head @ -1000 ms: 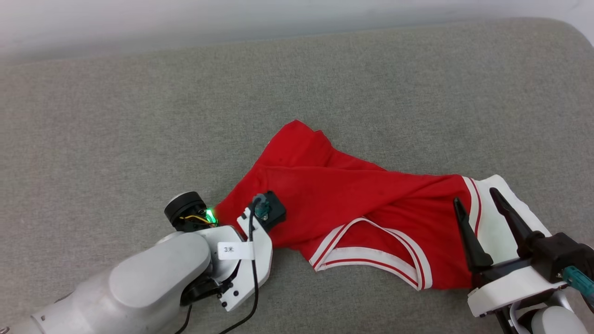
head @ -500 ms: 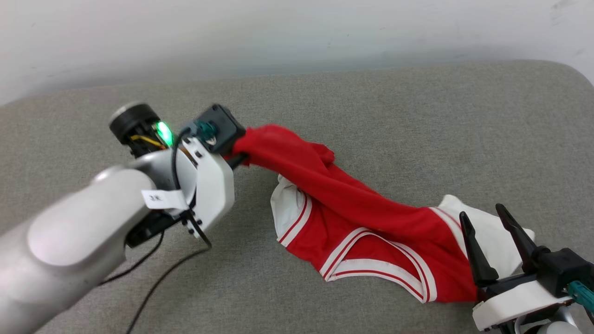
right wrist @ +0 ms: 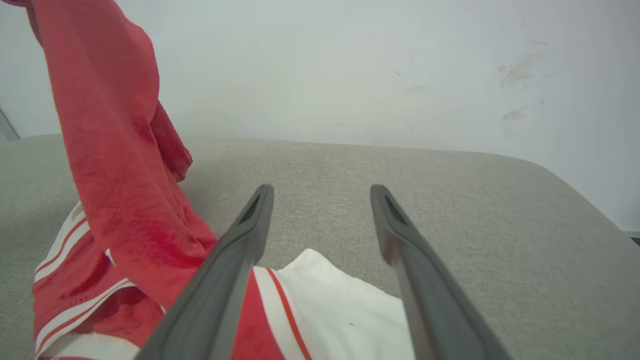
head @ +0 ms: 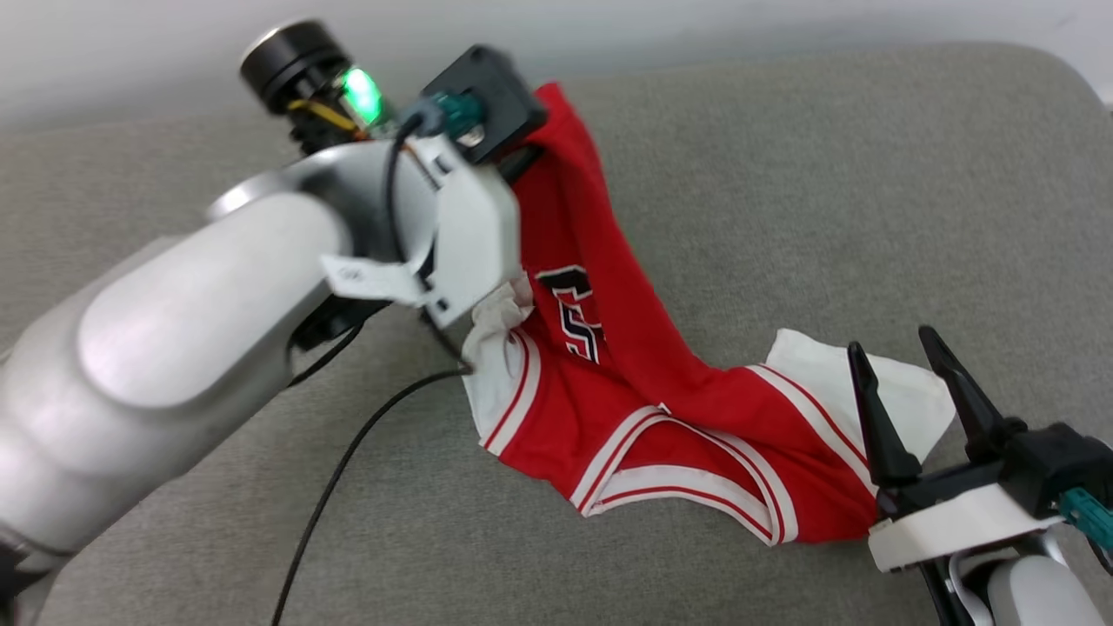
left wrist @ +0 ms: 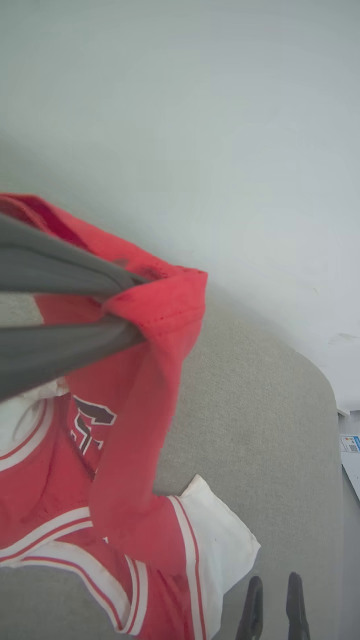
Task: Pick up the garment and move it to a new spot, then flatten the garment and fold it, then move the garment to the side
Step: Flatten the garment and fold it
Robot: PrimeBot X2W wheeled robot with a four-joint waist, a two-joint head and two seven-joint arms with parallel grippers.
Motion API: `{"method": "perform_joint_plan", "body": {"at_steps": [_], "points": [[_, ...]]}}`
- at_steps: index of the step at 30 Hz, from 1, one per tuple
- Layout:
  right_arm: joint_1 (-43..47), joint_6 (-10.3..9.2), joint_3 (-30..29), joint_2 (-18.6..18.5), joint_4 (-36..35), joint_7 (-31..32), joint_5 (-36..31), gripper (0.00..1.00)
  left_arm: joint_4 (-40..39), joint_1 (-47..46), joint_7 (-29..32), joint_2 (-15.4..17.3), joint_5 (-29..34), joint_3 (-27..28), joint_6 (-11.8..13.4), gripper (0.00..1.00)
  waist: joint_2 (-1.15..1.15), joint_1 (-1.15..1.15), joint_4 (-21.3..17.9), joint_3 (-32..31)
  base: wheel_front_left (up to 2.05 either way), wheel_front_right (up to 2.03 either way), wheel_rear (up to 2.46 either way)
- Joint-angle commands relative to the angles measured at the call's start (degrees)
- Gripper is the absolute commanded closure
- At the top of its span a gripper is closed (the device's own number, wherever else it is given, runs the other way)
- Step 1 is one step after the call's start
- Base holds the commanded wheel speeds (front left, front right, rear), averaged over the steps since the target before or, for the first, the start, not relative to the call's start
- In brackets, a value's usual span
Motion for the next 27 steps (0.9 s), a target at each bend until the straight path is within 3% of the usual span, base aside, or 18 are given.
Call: {"method": "perform_joint_plan", "body": {"at_steps": [1,7,13,17,21,23,24,25,27], "points": [[-2.35,-0.06,0.44,0.84,-0.2,-0.36,-0.4,0.0,2.65,-2.89,0.2,-3.19,0.54,-0.78,-1.04,1.0,0.0,0.0,-2.88,4.0,0.0,0.0,0.0],[-7.03,-0.06,0.86,2.74,-0.86,-0.57,-1.62,0.0,13.75,-9.38,0.86,-11.91,2.25,-5.65,-3.27,1.0,0.0,0.0,-7.12,9.57,0.0,0.0,0.0],[-8.76,-0.06,0.66,4.12,-3.07,-0.56,-2.74,0.0,21.87,-9.51,3.07,-17.17,1.26,-9.57,-3.62,1.0,0.0,0.0,-9.61,12.69,0.0,0.0,0.0],[-9.11,-0.06,0.55,4.89,-4.33,-0.56,-3.16,0.0,23.47,-4.14,9.88,-18.25,2.63,-10.17,-3.66,1.0,0.0,0.0,-10.91,14.11,0.0,0.0,0.0],[-9.39,-0.06,0.14,5.49,-4.77,-0.56,-3.54,0.0,22.78,1.61,16.14,-16.5,1.86,-10.45,-3.7,1.0,0.0,0.0,-11.25,14.82,0.0,0.0,0.0],[-9.58,-0.06,-0.11,5.7,-4.69,-0.56,-3.74,0.0,22.54,2.25,15.66,-15.79,0.78,-10.6,-3.74,1.0,0.0,0.0,-11.01,14.76,0.0,0.0,0.0],[-9.65,-0.06,-0.16,5.76,-4.63,-0.56,-3.73,0.0,22.51,1.79,14.29,-15.58,0.79,-10.6,-3.74,0.78,0.0,0.0,-10.77,14.56,0.0,0.0,0.0],[-9.64,-0.06,-0.2,5.79,-4.61,-0.56,-3.7,0.0,22.65,0.86,12.26,-15.37,0.45,-10.47,-3.73,0.0,0.0,0.0,-10.52,14.25,0.0,0.0,0.0],[-9.17,-0.06,-0.53,5.77,-4.45,-0.56,-3.93,0.0,23.01,-1.15,7.78,-15.41,-0.02,-10.17,-3.67,0.0,0.0,0.0,-9.75,13.23,0.0,0.0,0.0]]}}
